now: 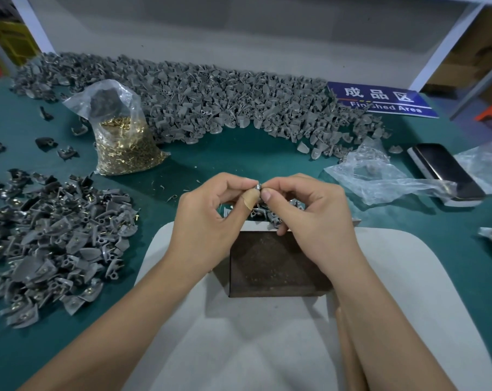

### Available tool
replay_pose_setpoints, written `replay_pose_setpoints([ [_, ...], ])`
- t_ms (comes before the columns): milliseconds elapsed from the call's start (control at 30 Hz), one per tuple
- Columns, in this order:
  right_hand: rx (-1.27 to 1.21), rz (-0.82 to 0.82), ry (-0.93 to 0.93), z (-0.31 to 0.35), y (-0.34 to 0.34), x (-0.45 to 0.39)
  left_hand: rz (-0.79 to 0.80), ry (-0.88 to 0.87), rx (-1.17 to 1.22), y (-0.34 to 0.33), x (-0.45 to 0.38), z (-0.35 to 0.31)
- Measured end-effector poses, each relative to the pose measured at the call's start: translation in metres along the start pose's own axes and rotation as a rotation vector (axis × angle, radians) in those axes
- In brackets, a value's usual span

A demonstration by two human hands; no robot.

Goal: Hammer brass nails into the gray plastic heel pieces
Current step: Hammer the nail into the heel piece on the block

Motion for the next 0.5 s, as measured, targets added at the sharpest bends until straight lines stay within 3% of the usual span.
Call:
replay_pose_setpoints([
  [333,0.065,0.029,0.024,-0.0053,0.0016,-0.0019,0.073,-0.104,-0.070,0.0015,-0.0017,0.0021],
  [500,0.069,-0.034,0.064,0.0001,-0.0027,0.0002,0.058,0.027,0.106,0.0017,-0.0057,0.0068],
])
Point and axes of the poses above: each hand's wrist, its own x-axis away from the middle knuckle, its own y-axis out of the back of the hand, z = x × y, the point moved 2 cm from there along -x, towards the middle knuckle, and after that the axes turned 1 degree about x, right-handed, at the moved point
